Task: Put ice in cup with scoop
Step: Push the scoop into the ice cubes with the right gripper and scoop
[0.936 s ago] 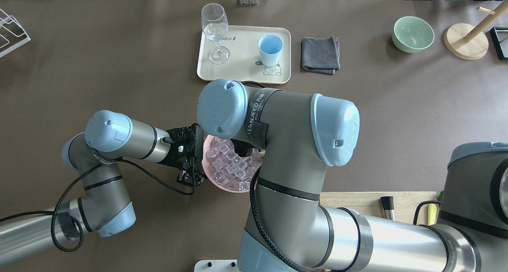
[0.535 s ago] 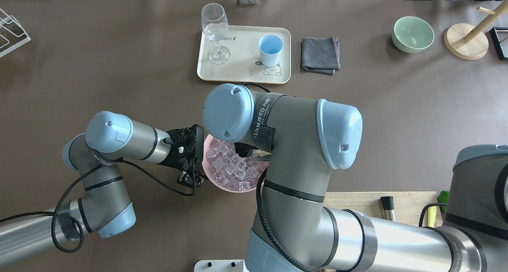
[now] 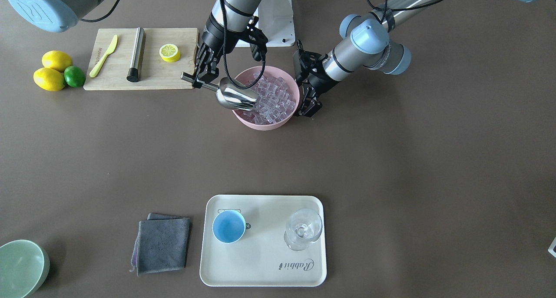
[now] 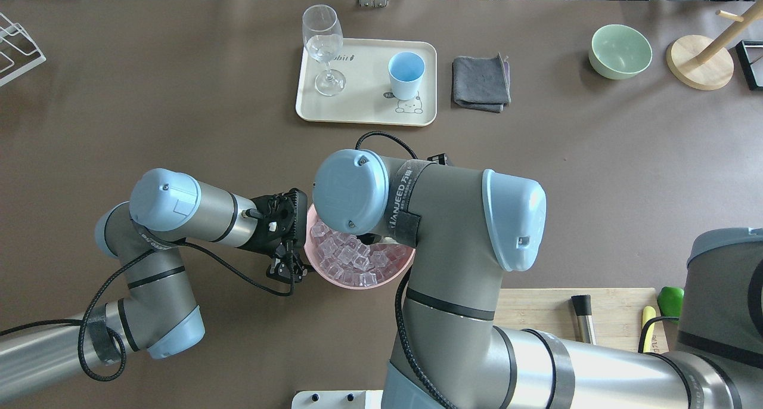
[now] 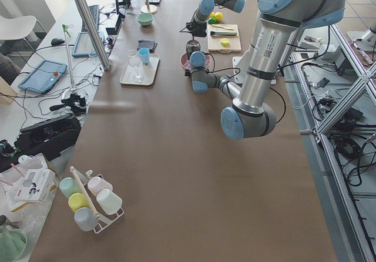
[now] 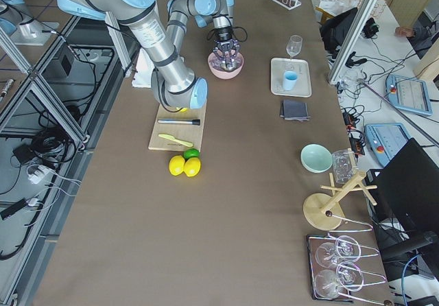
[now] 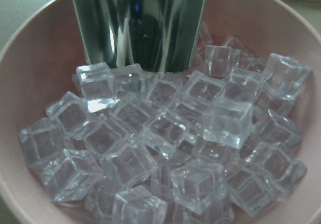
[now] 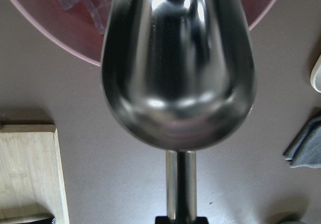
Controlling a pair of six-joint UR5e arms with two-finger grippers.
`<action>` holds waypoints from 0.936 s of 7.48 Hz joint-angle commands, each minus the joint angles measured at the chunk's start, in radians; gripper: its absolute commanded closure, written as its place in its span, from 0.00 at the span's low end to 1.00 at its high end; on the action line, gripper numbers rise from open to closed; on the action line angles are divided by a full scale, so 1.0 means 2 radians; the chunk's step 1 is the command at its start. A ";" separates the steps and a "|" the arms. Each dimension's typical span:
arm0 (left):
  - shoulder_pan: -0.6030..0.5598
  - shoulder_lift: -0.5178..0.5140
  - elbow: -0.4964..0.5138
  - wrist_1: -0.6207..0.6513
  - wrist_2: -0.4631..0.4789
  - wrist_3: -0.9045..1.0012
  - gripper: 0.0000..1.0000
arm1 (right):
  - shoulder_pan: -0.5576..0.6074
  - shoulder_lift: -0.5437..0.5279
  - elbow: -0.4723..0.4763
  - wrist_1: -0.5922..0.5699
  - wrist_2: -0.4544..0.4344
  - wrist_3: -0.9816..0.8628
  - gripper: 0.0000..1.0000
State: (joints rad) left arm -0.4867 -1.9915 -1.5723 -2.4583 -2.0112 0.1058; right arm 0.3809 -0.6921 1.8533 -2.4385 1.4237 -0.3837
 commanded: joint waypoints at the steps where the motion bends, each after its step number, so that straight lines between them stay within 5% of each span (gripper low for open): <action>1: 0.009 0.000 0.000 0.000 0.013 0.000 0.02 | -0.007 -0.049 0.033 0.051 -0.009 0.016 1.00; 7: 0.009 0.001 -0.004 0.000 0.012 -0.001 0.02 | -0.007 -0.132 0.048 0.204 0.019 0.026 1.00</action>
State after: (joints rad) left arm -0.4695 -1.9910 -1.5753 -2.4590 -1.9850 0.1051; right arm 0.3667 -0.9029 1.9619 -2.1483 1.4474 -0.3448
